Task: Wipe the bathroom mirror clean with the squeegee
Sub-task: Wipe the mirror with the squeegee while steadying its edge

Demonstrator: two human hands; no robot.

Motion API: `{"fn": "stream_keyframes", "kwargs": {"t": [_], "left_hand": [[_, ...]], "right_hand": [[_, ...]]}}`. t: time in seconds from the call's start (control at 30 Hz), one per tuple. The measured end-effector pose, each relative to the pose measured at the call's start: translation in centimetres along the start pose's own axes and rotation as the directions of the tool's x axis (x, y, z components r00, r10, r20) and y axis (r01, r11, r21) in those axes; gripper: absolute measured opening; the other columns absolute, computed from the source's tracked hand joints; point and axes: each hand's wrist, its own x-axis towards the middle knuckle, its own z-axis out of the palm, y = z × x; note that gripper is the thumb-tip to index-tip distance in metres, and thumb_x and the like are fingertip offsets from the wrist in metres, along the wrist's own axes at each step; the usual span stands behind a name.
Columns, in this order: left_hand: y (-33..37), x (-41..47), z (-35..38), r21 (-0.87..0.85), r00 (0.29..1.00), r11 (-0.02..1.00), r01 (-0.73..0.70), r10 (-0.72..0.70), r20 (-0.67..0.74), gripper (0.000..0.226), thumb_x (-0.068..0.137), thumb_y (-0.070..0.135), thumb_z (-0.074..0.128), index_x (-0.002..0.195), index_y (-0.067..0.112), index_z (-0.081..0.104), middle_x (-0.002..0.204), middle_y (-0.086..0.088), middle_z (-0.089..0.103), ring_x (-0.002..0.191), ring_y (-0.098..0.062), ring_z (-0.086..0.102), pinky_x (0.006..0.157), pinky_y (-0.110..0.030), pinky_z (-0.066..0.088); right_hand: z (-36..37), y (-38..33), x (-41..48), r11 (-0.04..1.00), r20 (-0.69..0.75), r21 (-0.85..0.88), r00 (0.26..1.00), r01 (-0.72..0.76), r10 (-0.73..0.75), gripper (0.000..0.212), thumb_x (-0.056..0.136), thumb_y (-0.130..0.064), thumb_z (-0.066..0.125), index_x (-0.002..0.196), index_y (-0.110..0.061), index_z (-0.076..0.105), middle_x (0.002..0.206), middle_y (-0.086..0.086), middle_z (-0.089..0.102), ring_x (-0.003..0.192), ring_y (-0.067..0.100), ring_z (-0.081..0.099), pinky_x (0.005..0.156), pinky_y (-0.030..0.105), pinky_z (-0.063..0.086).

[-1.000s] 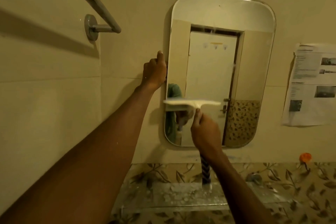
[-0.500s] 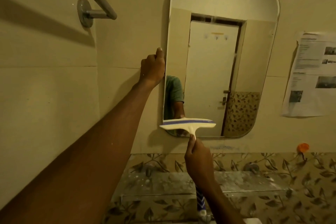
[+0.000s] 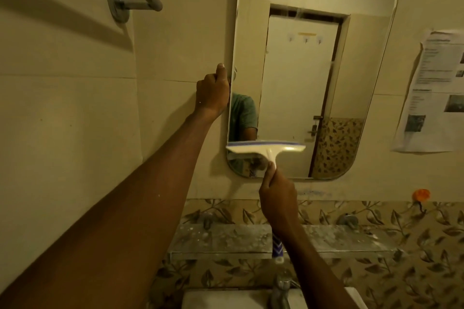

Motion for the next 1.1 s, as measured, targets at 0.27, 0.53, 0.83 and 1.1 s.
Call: {"fn": "stream_keyframes", "kwargs": {"t": [0.27, 0.53, 0.83, 1.1], "left_hand": [[0.6, -0.5, -0.1, -0.018, 1.0, 1.0, 0.013, -0.013, -0.005, 0.059, 0.097, 0.049, 0.029, 0.069, 0.009, 0.061, 0.09, -0.028, 0.067, 0.09, -0.043, 0.064, 0.085, -0.054, 0.053], [0.6, -0.6, 0.0, -0.007, 1.0, 1.0, 0.01, -0.01, -0.029, 0.056, 0.097, 0.05, 0.028, 0.062, 0.017, 0.057, 0.084, -0.023, 0.068, 0.084, -0.039, 0.066, 0.082, -0.052, 0.055], [0.8, -1.0, -0.3, -0.038, 0.998, 0.997, 0.065, -0.065, 0.005, 0.056, 0.099, 0.049, 0.025, 0.082, 0.012, 0.064, 0.094, -0.015, 0.069, 0.091, -0.03, 0.066, 0.083, -0.043, 0.057], [4.2, 0.8, -0.6, 0.016, 0.983, 0.998, -0.057, 0.059, -0.172, 0.058, 0.099, 0.043, 0.029, 0.083, 0.003, 0.068, 0.083, -0.017, 0.071, 0.078, -0.031, 0.068, 0.076, -0.047, 0.057]], "right_hand": [[-0.4, 0.5, -2.6, 0.997, 0.044, 0.019, 0.997, -0.071, 0.07, 0.043, 0.102, -0.039, 0.027, 0.069, -0.024, 0.049, 0.05, -0.008, 0.05, 0.042, 0.002, 0.051, 0.034, 0.013, 0.033], [-1.2, -1.6, 2.4, 0.997, 0.029, 0.073, 1.0, -0.005, 0.003, 0.037, 0.103, -0.038, 0.032, 0.081, -0.02, 0.056, 0.058, -0.01, 0.054, 0.052, -0.005, 0.055, 0.039, 0.007, 0.037], [-0.7, 4.3, -5.6, 0.989, 0.125, -0.117, 0.986, -0.093, 0.108, 0.047, 0.1, -0.041, 0.024, 0.073, -0.02, 0.056, 0.052, -0.006, 0.052, 0.043, 0.004, 0.047, 0.039, 0.014, 0.024], [-5.2, -0.2, 4.0, 0.998, -0.046, 0.059, 0.999, 0.015, -0.012, 0.045, 0.105, -0.028, 0.033, 0.062, -0.025, 0.046, 0.049, -0.007, 0.043, 0.04, -0.003, 0.046, 0.037, 0.011, 0.035]]}}
